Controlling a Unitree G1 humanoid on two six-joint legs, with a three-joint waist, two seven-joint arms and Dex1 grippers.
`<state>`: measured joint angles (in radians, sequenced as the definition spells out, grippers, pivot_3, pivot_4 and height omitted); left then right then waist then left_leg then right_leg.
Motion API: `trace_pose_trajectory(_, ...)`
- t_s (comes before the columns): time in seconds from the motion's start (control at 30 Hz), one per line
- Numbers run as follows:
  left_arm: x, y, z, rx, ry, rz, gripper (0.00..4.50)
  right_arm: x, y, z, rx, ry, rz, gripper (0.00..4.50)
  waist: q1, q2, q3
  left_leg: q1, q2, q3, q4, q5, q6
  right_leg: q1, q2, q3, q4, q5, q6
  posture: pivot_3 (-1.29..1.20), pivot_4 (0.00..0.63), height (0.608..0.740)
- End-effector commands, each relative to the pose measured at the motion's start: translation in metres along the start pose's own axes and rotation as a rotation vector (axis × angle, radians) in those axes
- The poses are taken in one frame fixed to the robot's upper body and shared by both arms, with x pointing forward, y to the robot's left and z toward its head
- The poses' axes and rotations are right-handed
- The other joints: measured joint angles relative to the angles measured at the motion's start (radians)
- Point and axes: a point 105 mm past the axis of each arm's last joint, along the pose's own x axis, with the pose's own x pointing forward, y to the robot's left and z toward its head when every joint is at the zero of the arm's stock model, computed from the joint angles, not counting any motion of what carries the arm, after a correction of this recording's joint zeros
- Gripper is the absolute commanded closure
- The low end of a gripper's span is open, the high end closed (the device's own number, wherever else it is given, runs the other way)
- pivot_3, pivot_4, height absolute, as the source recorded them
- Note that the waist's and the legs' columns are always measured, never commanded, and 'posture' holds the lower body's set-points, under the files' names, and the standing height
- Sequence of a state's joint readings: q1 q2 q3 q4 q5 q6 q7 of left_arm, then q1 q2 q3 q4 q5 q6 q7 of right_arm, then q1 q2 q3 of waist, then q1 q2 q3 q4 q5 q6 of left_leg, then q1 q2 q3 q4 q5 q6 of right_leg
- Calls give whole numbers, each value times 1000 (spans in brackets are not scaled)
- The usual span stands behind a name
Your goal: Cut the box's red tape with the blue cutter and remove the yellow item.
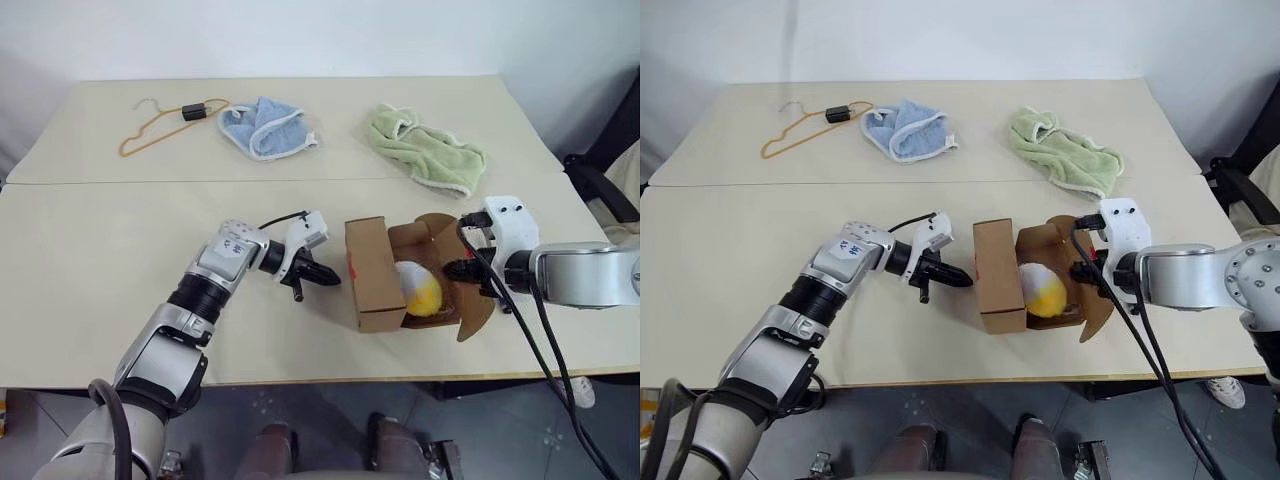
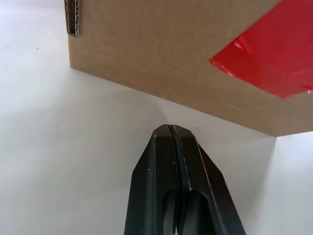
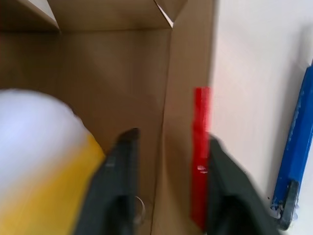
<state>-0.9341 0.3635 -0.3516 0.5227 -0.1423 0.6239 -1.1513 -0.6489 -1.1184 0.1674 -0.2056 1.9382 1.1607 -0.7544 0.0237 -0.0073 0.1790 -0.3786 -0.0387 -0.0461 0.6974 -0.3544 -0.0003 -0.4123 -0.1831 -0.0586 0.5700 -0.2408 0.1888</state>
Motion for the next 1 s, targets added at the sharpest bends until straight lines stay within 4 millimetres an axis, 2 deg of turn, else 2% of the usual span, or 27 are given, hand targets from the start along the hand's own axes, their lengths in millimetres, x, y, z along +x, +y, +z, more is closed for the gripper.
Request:
trace_pose_trajectory(0.03,-16,5,31,38,-85,31,4500,-6,6,8,-57,-37,6,1437,0,0,0,0,0,0,0,0,0,0,0,0,0,0,0,0,150,740)
trace_pose_trajectory(0.17,-41,9,64,41,-198,44,4500,-9,4,12,-77,-42,-12,103,1,0,1,-2,0,0,1,0,0,-1,0,0,0,0,0,0,150,740)
trace_pose_trajectory(0.23,-55,6,89,71,-268,37,4500,-10,4,13,-90,-45,-23,23,1,0,1,-3,0,0,1,0,0,-1,0,0,-1,0,1,0,150,740)
trace_pose_trajectory(0.3,-66,-6,122,107,-361,-7,4500,-11,3,14,-96,-48,-28,23,1,0,1,-3,0,0,1,0,0,-2,0,-1,-1,0,1,0,150,740)
trace_pose_trajectory(0.4,-63,-21,140,135,-402,-73,4500,-10,3,13,-98,-43,-27,23,2,0,1,-6,0,-1,1,0,0,-3,0,-2,-3,1,1,0,150,740)
trace_pose_trajectory(0.57,-32,-41,128,158,-330,-193,4500,-8,3,11,-99,-38,-25,23,0,0,1,-7,0,-1,1,0,1,-3,0,-3,-5,1,1,0,150,740)
trace_pose_trajectory(0.73,-4,-50,98,185,-194,-258,4500,-5,1,6,-95,-30,-27,23,-1,0,1,-7,0,-1,1,0,1,-3,0,-3,-4,1,2,0,150,740)
trace_pose_trajectory(0.87,-3,-45,80,181,-130,-240,4500,-7,-3,1,-83,-29,-36,23,0,0,1,-7,0,-1,1,0,1,-3,0,-3,-4,1,2,0,150,740)
trace_pose_trajectory(1.0,-11,-37,57,154,-69,-208,4500,-10,-2,0,-59,-35,-28,23,-1,0,0,-6,0,-1,1,0,1,-2,0,-3,-4,1,2,0,150,740)
